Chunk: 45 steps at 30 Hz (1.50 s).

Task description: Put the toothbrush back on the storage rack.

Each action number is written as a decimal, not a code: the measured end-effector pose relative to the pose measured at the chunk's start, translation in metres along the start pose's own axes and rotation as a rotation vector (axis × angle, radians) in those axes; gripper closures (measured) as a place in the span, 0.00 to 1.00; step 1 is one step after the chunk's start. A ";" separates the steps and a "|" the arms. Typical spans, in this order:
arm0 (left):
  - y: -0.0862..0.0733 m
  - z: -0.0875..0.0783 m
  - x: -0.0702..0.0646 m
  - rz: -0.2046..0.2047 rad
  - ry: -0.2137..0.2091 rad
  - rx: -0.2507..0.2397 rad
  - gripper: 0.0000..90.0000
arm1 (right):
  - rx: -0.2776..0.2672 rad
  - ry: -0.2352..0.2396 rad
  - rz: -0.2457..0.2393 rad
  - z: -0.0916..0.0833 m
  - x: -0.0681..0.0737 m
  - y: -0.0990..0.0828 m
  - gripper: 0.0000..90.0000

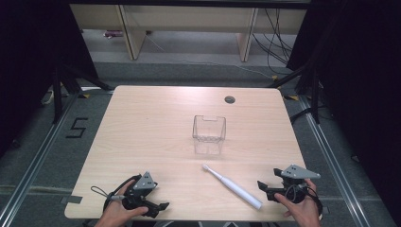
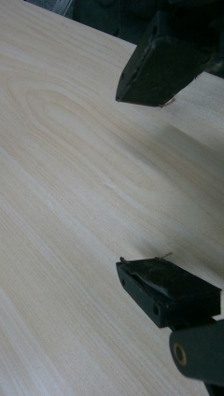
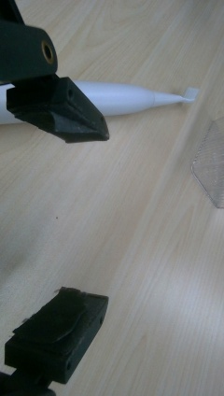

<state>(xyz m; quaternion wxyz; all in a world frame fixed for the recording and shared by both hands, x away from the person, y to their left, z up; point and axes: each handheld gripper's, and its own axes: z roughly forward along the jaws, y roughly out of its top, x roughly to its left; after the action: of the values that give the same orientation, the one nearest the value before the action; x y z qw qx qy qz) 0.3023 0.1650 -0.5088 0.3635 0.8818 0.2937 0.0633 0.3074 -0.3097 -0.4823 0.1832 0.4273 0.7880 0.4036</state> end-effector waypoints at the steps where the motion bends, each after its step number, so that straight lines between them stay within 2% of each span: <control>1: 0.000 0.000 0.000 0.000 0.000 0.000 0.17 | 0.004 0.011 -0.001 0.001 0.000 0.000 0.20; 4: 0.000 0.000 0.001 0.001 0.006 0.000 0.17 | 0.021 0.005 -0.016 0.000 0.001 0.001 0.24; 6: 0.000 0.000 0.001 0.001 0.006 0.003 0.17 | 0.035 0.011 -0.006 0.002 0.004 0.001 0.24; 7: 0.000 0.000 0.001 -0.001 0.005 0.003 0.17 | 0.035 0.028 -0.018 0.003 0.003 0.002 0.24; 8: 0.000 0.000 0.001 -0.001 0.006 0.003 0.17 | 0.048 0.010 0.019 0.001 0.008 0.002 0.24; 9: 0.000 0.000 0.001 -0.001 0.005 0.002 0.17 | 0.039 0.022 -0.013 0.002 0.006 0.004 0.24; 10: 0.000 0.000 0.001 -0.002 0.006 0.001 0.17 | 0.042 0.017 -0.013 0.001 0.008 0.005 0.24; 11: 0.000 0.000 0.001 -0.006 0.002 -0.003 0.17 | 0.044 0.031 -0.034 0.002 0.007 0.006 0.24; 12: 0.000 0.000 0.001 -0.006 0.009 -0.002 0.17 | 0.051 0.032 0.000 0.001 0.011 0.007 0.24; 14: 0.000 0.000 0.001 -0.005 0.009 -0.002 0.17 | 0.048 0.032 -0.037 0.001 0.011 0.011 0.24; 17: 0.000 0.000 0.001 -0.006 0.003 -0.001 0.17 | 0.057 0.046 -0.045 0.001 0.015 0.017 0.23; 18: 0.000 0.000 0.001 -0.009 0.005 -0.002 0.17 | 0.051 0.046 -0.079 0.002 0.013 0.018 0.23; 19: 0.000 0.000 0.001 -0.009 0.005 -0.002 0.17 | 0.053 0.048 -0.067 0.002 0.016 0.020 0.23; 20: 0.000 0.000 0.001 -0.009 0.004 -0.002 0.17 | 0.066 0.054 -0.091 0.001 0.016 0.022 0.22; 22: 0.000 0.001 0.000 -0.018 0.004 -0.009 0.17 | 0.068 0.062 -0.096 0.002 0.017 0.024 0.21; 24: 0.000 0.001 0.000 -0.019 0.003 -0.010 0.17 | 0.081 0.077 -0.122 0.003 0.020 0.030 0.20; 26: 0.000 0.001 0.000 -0.021 0.003 -0.011 0.17 | 0.085 0.081 -0.117 0.003 0.021 0.030 0.20; 27: 0.000 0.001 0.001 -0.021 0.004 -0.009 0.17 | 0.091 0.087 -0.138 0.005 0.024 0.034 0.20; 28: 0.000 0.001 0.001 -0.010 0.005 0.000 0.17 | 0.105 0.085 -0.105 0.004 0.028 0.035 0.20; 29: 0.000 0.001 0.001 -0.010 0.005 0.000 0.17 | 0.105 0.090 -0.142 0.005 0.028 0.037 0.20; 30: 0.000 0.001 0.001 -0.019 0.004 -0.006 0.17 | 0.119 0.098 -0.141 0.006 0.030 0.039 0.21; 33: 0.000 0.001 0.002 -0.008 0.007 0.003 0.17 | 0.123 0.122 -0.200 0.009 0.033 0.045 0.23; 35: 0.000 0.001 0.002 -0.009 0.006 0.003 0.17 | 0.135 0.126 -0.203 0.009 0.036 0.047 0.24; 37: 0.000 0.001 0.002 -0.008 0.012 0.003 0.17 | 0.165 0.119 -0.202 0.011 0.044 0.053 0.26; 38: 0.000 0.001 0.002 -0.008 0.011 0.004 0.17 | 0.172 0.118 -0.227 0.012 0.046 0.056 0.27; 40: 0.000 0.001 0.002 -0.007 0.005 0.004 0.17 | 0.168 0.118 -0.238 0.014 0.048 0.057 0.27; 41: 0.000 0.001 0.002 -0.008 0.005 0.002 0.17 | 0.197 0.140 -0.261 0.018 0.054 0.062 0.29; 43: 0.000 0.001 0.001 -0.019 0.004 -0.008 0.17 | 0.196 0.147 -0.277 0.021 0.056 0.063 0.29; 44: 0.000 0.001 0.002 -0.006 0.012 0.002 0.17 | 0.248 0.171 -0.317 0.025 0.060 0.068 0.32; 45: 0.000 0.001 0.002 -0.006 0.012 0.002 0.17 | 0.243 0.170 -0.329 0.028 0.062 0.069 0.32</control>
<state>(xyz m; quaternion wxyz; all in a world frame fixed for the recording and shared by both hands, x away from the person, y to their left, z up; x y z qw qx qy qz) 0.3040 0.1660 -0.5096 0.3612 0.8808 0.2986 0.0669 0.3260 -0.2240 -0.4410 0.1266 0.2761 0.9026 0.3051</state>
